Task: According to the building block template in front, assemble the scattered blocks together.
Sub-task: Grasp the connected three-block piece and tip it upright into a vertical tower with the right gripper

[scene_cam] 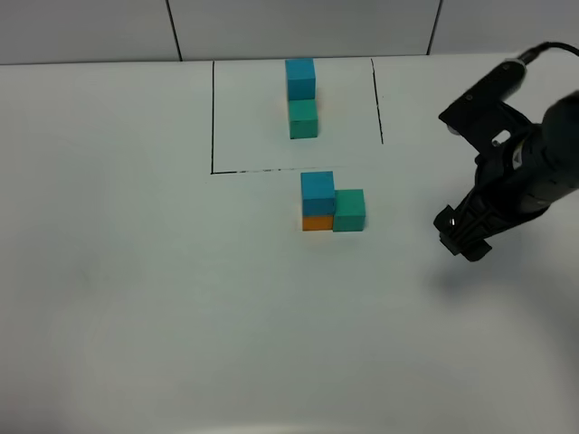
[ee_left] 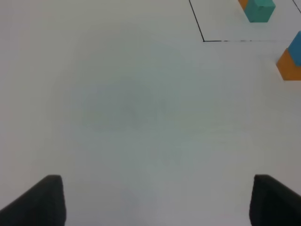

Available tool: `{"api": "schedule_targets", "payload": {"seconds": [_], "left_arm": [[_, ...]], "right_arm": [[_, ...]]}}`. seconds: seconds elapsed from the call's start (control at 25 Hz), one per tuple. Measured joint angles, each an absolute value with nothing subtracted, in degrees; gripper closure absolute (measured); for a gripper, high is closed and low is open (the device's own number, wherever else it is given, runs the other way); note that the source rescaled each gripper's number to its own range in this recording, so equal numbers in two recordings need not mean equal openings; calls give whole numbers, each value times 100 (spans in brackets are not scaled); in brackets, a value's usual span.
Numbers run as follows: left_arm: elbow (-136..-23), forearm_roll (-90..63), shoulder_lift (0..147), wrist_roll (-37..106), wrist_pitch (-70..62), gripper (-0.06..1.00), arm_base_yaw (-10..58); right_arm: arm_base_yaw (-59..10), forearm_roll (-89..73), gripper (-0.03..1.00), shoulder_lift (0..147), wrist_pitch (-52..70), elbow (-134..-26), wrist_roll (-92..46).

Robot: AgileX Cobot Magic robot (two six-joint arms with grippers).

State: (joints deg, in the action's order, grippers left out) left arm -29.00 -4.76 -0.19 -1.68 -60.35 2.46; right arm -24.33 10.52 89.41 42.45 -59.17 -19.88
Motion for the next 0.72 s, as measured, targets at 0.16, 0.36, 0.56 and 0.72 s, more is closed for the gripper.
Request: {"api": "schedule_targets", "payload": {"seconds": [0.16,0.36,0.56,0.72], "left_arm": [[-2900,-476,-19,-168,-6035,-4,246],[-2900,-476,-19,-168,-6035,-4,246],[-2900,-476,-19,-168,-6035,-4,246],[-2900,-476,-19,-168,-6035,-4,246]], "right_arm": [[-2640,1046,10,9700,4978,-7027,-3210],[-2990,842,10,10821,5824,-8721,-4429],[-3171,182,10,11859,6724,-10190,-5046],[-3291,-52,10,12460,6908,-10844,-5278]]}}
